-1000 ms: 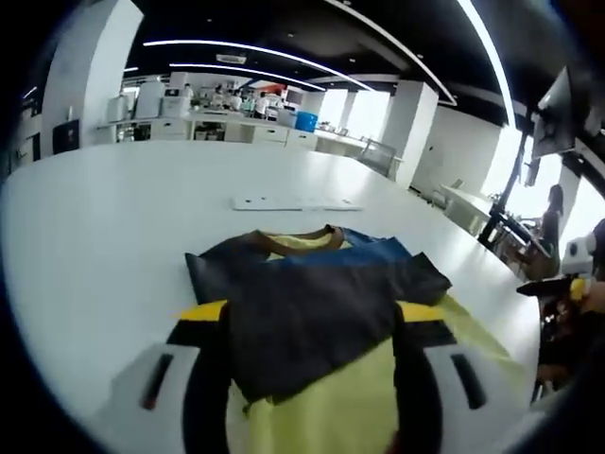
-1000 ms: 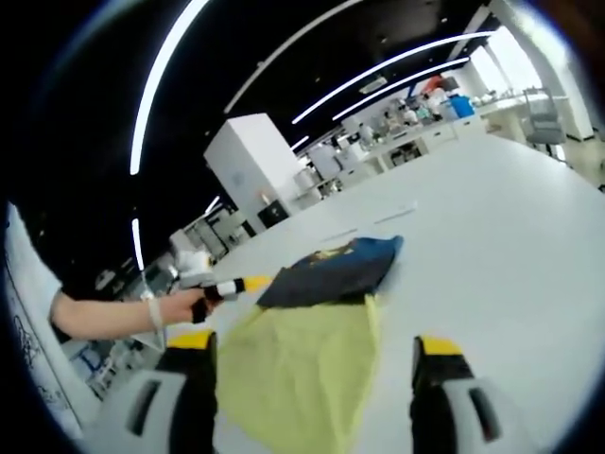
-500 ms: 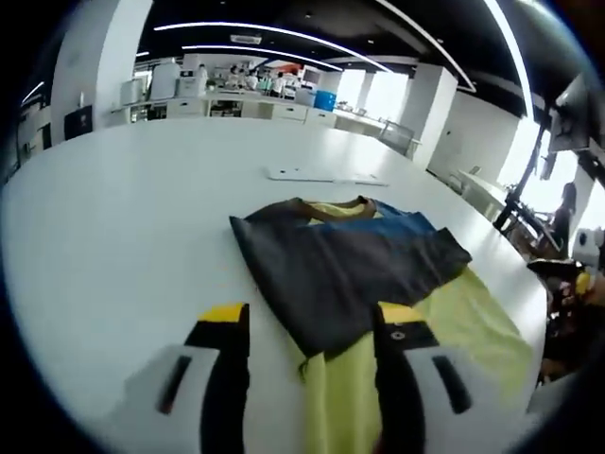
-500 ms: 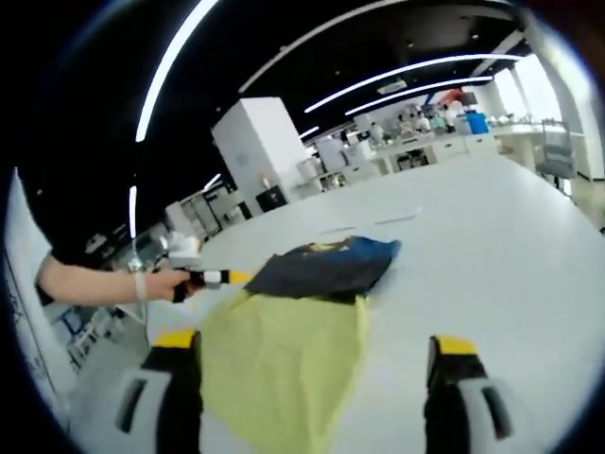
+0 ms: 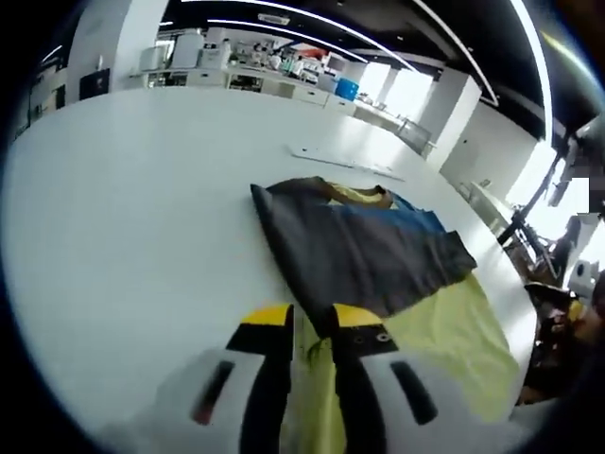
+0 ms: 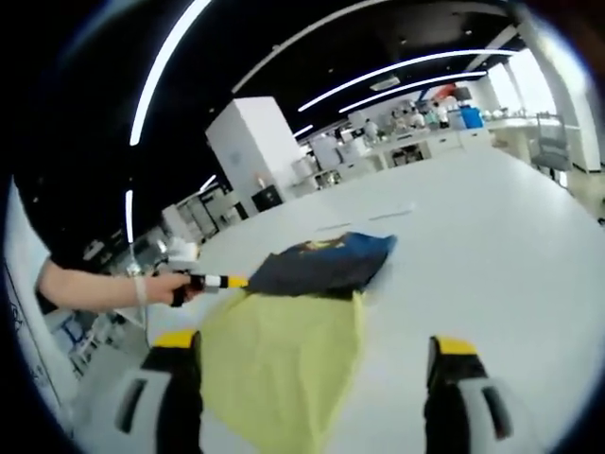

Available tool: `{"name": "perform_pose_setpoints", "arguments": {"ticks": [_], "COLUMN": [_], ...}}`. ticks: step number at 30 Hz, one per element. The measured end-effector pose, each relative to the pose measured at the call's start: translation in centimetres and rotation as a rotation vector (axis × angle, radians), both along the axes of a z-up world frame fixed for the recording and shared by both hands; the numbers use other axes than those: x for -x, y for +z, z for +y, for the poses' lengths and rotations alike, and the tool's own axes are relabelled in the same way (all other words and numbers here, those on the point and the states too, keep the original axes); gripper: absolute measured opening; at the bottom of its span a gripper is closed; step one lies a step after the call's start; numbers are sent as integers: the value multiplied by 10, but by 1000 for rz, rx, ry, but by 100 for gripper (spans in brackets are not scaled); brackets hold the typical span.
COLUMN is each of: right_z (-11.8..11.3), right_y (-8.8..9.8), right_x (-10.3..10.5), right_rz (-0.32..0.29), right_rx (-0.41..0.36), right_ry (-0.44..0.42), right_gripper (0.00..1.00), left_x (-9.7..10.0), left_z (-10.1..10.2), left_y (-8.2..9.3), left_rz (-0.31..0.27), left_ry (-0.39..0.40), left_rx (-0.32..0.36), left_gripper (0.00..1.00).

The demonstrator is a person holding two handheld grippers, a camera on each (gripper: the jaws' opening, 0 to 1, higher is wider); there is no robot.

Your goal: Fold the garment on the visible template until the final outline fits inside the template.

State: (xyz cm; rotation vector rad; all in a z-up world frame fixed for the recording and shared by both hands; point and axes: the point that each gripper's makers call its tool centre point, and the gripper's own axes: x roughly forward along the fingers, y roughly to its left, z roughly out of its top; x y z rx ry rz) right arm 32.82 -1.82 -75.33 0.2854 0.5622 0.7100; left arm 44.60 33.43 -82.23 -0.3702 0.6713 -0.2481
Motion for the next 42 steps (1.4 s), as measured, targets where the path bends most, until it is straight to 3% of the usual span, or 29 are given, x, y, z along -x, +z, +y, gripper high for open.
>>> {"name": "perform_pose_setpoints", "arguments": {"ticks": [1,2,4,8,11,22,25,30,42], "right_z": [0,0,0,1,3,1,0,0,1], "right_y": [0,-1,-2,-3,-2,-6,-8,-9,-11], "right_x": [0,1,2,2,2,4,5,6,7], "right_rz": [2,7,9,9,12,19,24,28,34], "right_rx": [0,1,3,1,-5,3,5,3,6], "right_ry": [0,2,2,3,5,6,6,4,3], "right_gripper": [100,100,100,100,99,99,99,99,99], "left_x": [0,1,3,6,4,8,10,11,9], "left_z": [3,4,4,1,6,28,29,32,30], "left_y": [4,3,1,5,7,-10,-14,-19,-17], "left_rz": [-7,1,-4,-14,-9,41,63,53,32], "left_ry": [76,86,46,26,67,154,241,259,202], "left_rx": [52,73,40,38,74,42,130,121,67], "left_gripper": [0,0,0,0,0,0,0,0,0]}}
